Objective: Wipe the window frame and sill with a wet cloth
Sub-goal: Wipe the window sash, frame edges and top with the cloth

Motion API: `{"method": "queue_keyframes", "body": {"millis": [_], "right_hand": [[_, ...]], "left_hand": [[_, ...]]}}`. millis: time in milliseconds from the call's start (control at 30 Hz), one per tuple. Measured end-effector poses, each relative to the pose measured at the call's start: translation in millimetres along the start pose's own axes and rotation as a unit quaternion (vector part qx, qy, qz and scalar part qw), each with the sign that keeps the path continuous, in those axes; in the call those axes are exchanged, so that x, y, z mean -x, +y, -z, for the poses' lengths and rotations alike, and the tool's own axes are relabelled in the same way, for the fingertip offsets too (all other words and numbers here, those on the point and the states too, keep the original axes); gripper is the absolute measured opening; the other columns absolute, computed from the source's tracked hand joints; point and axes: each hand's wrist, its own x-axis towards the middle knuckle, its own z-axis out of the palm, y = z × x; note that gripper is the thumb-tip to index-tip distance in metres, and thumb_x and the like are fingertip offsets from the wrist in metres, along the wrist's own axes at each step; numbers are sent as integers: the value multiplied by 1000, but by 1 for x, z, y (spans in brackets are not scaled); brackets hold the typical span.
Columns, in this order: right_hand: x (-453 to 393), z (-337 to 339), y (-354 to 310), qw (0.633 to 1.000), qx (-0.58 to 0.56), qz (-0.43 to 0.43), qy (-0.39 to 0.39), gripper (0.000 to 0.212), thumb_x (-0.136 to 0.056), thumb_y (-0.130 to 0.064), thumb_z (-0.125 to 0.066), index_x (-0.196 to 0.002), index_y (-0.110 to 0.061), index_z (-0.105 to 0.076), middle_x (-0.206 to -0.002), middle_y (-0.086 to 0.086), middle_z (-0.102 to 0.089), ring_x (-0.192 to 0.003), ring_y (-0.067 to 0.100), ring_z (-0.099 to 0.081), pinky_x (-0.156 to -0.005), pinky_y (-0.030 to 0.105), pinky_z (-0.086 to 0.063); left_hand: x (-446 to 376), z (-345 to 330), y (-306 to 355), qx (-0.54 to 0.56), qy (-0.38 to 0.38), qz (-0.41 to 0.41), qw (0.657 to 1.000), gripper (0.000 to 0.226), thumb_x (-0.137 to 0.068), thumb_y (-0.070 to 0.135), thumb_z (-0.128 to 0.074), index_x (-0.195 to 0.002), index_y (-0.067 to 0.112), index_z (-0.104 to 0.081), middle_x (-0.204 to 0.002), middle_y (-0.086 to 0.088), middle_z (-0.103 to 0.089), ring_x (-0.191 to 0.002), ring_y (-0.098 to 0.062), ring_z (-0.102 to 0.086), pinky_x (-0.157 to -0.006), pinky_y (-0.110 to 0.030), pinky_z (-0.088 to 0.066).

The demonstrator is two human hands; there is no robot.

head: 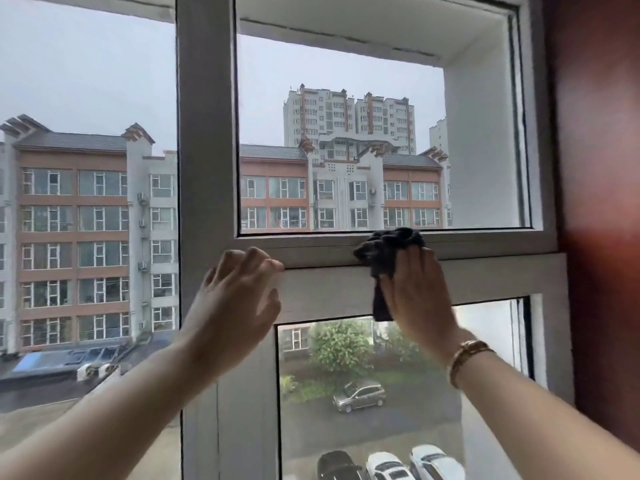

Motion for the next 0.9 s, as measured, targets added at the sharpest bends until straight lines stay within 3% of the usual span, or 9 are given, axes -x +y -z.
{"method": "queue_keyframes", "body": {"millis": [100,233,333,500,600,733,833,900], "right_hand": [[3,-5,51,996,48,-37,-66,76,-96,-36,13,-114,3,-50,-106,21,-50,-96,35,-43,-89,46,-35],[-3,-6,29,995,50,-83,2,50,-99,-31,-11,-104,1,-49,-98,21,-50,-89,36,-46,-86,47,-36],[1,-2,-6,997,16,-50,59,36,-99,-29,-23,-101,-1,-46,-95,19,-50,-87,34,-46,-83,46,-38],[-3,8,-87,994,-61,8,94,29,-94,-32,-40,-104,-6,-47,-100,15,-55,-91,32,-47,-88,43,-38],[-8,14,-122,992,-81,14,100,33,-92,-33,-38,-104,-7,-53,-101,14,-57,-92,32,-49,-90,45,-39],[-8,16,-116,990,-76,56,103,35,-95,-33,-38,-110,-7,-54,-103,13,-57,-93,31,-50,-89,43,-41],[-8,12,-91,987,-63,99,112,32,-95,-32,-40,-113,-7,-49,-106,12,-56,-95,29,-50,-88,40,-40],[-6,7,-62,990,-46,82,108,31,-96,-30,-37,-112,-6,-47,-105,14,-55,-96,30,-48,-88,40,-40]], "left_hand": [[-5,-11,11,58,14,60,996,21,-87,23,-59,-108,17,-61,-105,7,-54,-102,-15,-43,-85,-32,-40],[-9,-16,13,68,25,85,994,11,-89,22,-58,-98,16,-59,-100,8,-52,-96,-17,-40,-83,-33,-38],[-10,-16,15,70,22,89,993,8,-89,22,-58,-94,15,-56,-98,7,-51,-93,-18,-39,-83,-35,-37],[-8,-19,15,72,31,107,991,10,-89,25,-56,-90,16,-55,-95,4,-49,-94,-20,-40,-86,-41,-40],[-6,-16,15,93,38,109,989,19,-87,35,-37,-77,19,-41,-86,4,-42,-89,-22,-41,-82,-41,-39],[-5,-17,17,96,57,110,988,15,-82,34,-28,-75,22,-33,-84,5,-40,-86,-25,-43,-79,-41,-38],[-7,-18,13,78,48,106,990,19,-84,32,-33,-81,19,-47,-87,5,-44,-89,-21,-44,-80,-37,-37],[-7,-18,11,82,41,107,990,18,-83,27,-41,-87,17,-55,-87,6,-45,-92,-19,-44,-85,-35,-37]]}}
